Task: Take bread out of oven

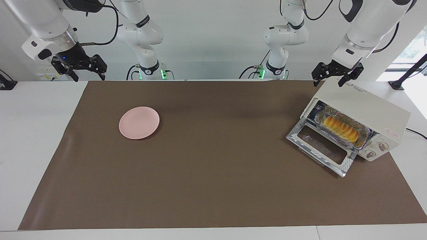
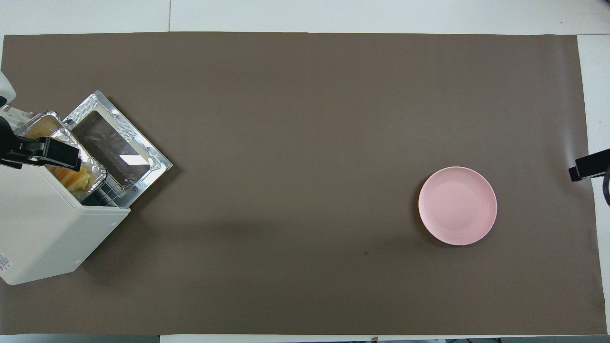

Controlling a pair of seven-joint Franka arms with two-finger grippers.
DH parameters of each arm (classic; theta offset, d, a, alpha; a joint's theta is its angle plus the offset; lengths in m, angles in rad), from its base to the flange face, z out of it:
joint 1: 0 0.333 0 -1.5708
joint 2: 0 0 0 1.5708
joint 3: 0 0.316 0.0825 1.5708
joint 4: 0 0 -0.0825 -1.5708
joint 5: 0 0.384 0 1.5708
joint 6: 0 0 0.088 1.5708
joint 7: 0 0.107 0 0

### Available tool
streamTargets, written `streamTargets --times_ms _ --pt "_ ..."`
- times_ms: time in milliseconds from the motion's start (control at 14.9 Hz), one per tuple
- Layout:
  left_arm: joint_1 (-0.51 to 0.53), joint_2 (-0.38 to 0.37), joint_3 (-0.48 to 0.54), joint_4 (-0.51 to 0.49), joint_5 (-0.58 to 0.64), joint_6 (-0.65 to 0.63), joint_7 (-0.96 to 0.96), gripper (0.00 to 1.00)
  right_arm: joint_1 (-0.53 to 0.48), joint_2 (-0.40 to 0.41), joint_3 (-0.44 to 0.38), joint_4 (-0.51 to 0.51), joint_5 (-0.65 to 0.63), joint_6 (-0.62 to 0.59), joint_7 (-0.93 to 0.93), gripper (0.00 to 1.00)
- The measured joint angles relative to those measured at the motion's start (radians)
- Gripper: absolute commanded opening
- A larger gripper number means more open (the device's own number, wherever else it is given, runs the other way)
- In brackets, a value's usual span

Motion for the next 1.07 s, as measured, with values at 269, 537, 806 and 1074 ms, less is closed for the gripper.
streamTargets --times_ms 269,537,806,1074 --pt "-0.001 0.0 -0.002 0.0 0.0 0.0 0.0 1.0 0.0 0.0 0.0 0.0 0.0 0.0 0.0 1.0" --pt "-0.001 0.0 -0.003 -0.012 0.0 0.001 0.001 1.0 0.0 0.0 0.0 0.0 0.0 0.0 0.0 1.0" --pt "-0.001 0.0 -0.003 -0.014 0.0 0.067 -0.021 1.0 0.0 0.0 0.0 0.0 0.0 0.0 0.0 1.0" --pt "-0.002 0.035 -0.003 -0.012 0.0 0.137 -0.163 1.0 0.0 0.0 0.0 0.0 0.0 0.0 0.0 1.0"
